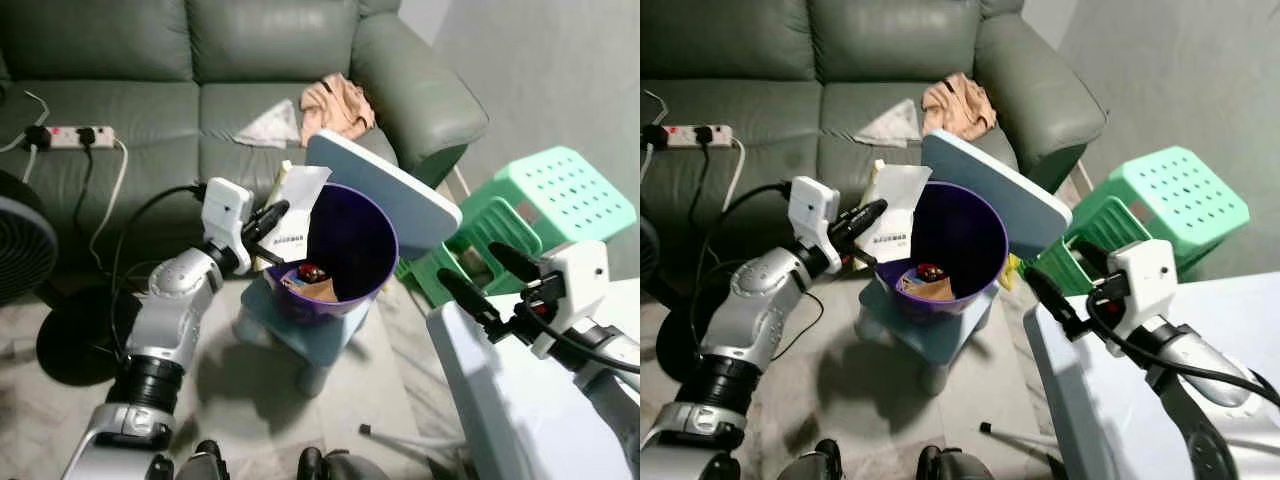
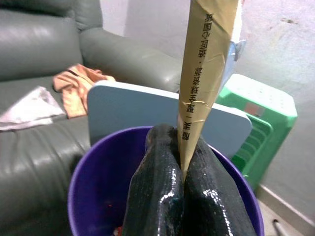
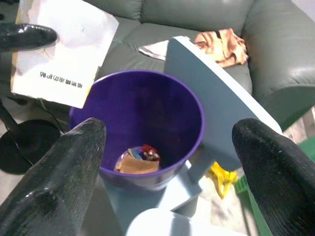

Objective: Picking trash to rubbish bin

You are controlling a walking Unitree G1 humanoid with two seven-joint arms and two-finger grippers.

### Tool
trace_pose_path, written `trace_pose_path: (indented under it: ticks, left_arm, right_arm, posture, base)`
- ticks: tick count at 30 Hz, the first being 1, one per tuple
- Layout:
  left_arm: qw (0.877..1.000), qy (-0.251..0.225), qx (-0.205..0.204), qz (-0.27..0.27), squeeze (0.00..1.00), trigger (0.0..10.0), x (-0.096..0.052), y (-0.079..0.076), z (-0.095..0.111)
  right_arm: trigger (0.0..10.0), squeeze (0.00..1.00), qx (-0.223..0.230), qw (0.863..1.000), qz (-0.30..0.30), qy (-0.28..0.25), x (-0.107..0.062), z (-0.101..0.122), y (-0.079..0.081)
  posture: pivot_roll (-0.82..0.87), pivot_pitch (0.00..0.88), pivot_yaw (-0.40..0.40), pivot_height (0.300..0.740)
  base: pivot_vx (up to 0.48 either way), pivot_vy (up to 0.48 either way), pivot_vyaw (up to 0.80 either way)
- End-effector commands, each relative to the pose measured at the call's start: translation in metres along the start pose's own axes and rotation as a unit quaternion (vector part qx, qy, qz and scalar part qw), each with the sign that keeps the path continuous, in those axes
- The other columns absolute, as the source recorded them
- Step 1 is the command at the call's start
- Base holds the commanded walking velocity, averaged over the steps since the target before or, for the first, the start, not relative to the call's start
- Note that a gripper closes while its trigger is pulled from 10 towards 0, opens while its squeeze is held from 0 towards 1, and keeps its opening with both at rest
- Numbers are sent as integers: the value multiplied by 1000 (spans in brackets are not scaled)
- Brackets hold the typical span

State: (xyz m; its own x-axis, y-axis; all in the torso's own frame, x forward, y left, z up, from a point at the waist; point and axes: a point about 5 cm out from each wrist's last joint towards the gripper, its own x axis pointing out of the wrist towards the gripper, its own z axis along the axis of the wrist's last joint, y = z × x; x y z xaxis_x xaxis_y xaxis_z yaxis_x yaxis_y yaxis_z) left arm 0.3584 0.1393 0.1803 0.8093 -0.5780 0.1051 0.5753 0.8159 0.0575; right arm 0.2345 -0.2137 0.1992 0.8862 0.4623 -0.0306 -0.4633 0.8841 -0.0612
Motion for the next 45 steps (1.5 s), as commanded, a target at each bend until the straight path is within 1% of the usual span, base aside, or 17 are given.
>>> trace_pose_path:
  ticks: [1, 6, 9, 12, 15, 21, 26, 27, 28, 30, 33, 36, 42, 45]
  left_arm:
    - [1000, 5, -7, -13, 0, 10000, 1, 1, -2]
    - [1000, 11, 1, -24, 0, 10000, 2, 8, -1]
    - [999, 9, 0, -40, 0, 10000, 3, 10, 0]
    - [998, 8, -10, -61, 0, 10000, 4, 11, 0]
    - [997, 15, -5, -76, 0, 10000, 4, 14, 0]
    - [998, 21, -2, -66, 0, 10000, 5, 25, 3]
    - [997, 15, 3, -76, 0, 10000, 5, 29, 7]
    - [997, 12, 2, -78, 157, 10000, 6, 30, 9]
    - [997, 10, 3, -79, 1000, 10000, 7, 31, 10]
    - [997, 5, -4, -82, 1000, 10000, 7, 33, 14]
    - [997, 6, 8, -80, 1000, 10000, 8, 35, 15]
    - [996, -1, 9, -84, 1000, 10000, 9, 38, 20]
    - [996, -4, 8, -87, 1000, 10000, 10, 39, 23]
    - [996, -11, -2, -88, 1000, 10000, 11, 40, 26]
  right_arm:
    - [10000, 0, 0, 1000, -5, -4, -8, 7, 0]
    - [10000, 0, 18, 1000, 7, -10, -15, 18, 5]
    - [10000, 0, 29, 999, 21, -13, -20, 24, 9]
    - [10000, 0, 30, 999, 24, -10, -23, 28, 11]
    - [10000, 0, 37, 999, 28, -9, -25, 30, 13]
    - [10000, 0, 41, 999, 30, -9, -29, 35, 15]
    - [10000, 0, 50, 998, 30, -5, -32, 38, 15]
    - [10000, 0, 51, 998, 30, -5, -33, 39, 15]
    - [10000, 0, 53, 998, 30, -6, -33, 40, 15]
    - [10000, 0, 54, 998, 29, -7, -33, 41, 15]
    - [10000, 0, 56, 998, 28, -6, -34, 41, 15]
    - [10000, 0, 59, 998, 27, -6, -34, 42, 15]
    - [10000, 0, 61, 998, 26, -6, -35, 43, 16]
    - [10000, 0, 66, 997, 23, -10, -33, 43, 15]
  posture:
    - [-261, 370, -197, 740]
    - [-277, 396, -204, 740]
    - [-284, 411, -208, 740]
    - [-291, 424, -214, 740]
    - [-296, 431, -216, 740]
    - [-313, 441, -225, 740]
    - [-316, 443, -225, 740]
    - [-315, 445, -226, 740]
    - [-314, 446, -226, 740]
    - [-312, 446, -224, 740]
    - [-311, 447, -225, 740]
    - [-308, 449, -224, 740]
    - [-307, 450, -223, 740]
    - [-307, 449, -221, 740]
  base:
    - [0, 0, 0]
    - [0, 0, 0]
    - [0, 0, 0]
    - [0, 0, 0]
    - [0, 0, 0]
    - [0, 0, 0]
    - [0, 0, 0]
    - [0, 0, 0]
    - [0, 0, 0]
    - [0, 0, 0]
    - [0, 0, 0]
    - [0, 0, 0]
    - [0, 0, 0]
    - [0, 0, 0]
